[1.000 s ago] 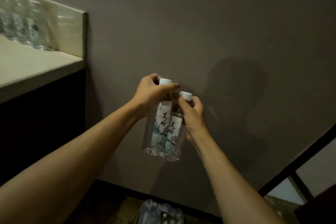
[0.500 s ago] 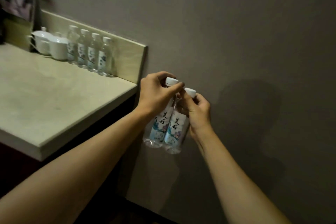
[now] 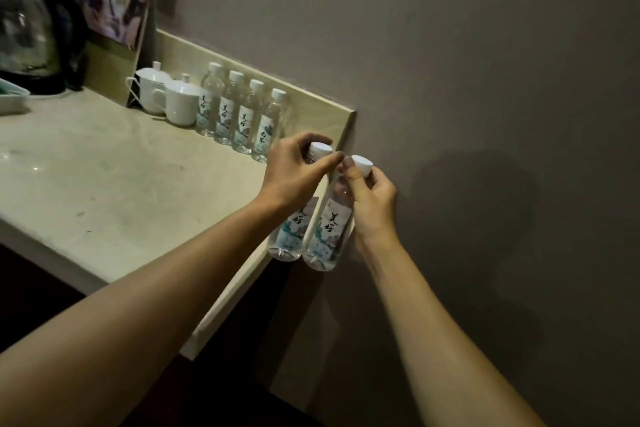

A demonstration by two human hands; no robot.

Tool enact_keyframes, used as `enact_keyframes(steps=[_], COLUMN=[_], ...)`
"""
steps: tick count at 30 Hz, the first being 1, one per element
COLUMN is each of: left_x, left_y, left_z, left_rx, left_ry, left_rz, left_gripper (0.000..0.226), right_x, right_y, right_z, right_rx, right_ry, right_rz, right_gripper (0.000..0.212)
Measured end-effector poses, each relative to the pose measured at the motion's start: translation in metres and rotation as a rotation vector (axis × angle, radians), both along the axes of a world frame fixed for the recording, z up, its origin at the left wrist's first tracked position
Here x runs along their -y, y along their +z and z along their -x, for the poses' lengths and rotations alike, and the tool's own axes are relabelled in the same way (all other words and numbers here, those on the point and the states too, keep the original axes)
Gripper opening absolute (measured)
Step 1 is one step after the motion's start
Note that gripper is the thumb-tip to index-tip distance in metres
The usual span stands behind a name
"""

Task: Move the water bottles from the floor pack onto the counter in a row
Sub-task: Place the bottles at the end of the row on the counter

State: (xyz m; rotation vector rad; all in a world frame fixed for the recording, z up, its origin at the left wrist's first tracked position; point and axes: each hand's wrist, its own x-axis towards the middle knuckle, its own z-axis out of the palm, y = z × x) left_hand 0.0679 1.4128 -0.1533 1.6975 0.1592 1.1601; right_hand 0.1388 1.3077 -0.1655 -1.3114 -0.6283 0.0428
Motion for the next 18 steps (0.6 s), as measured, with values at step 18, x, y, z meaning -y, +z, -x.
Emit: enact_keyframes(steps=[18], left_x=[-0.086], left_y=[-0.011], left_z=[-0.062], left_rx=[0.005], left_ry=[0.190], left_rz=[-0.197], left_gripper=[0.026], right_x=[-0.095], right_y=[-0.008], right_z=[-0.056], right_rx=[0.085], right_ry=[0.007], right_rz=[-0.001], right_gripper=[0.027])
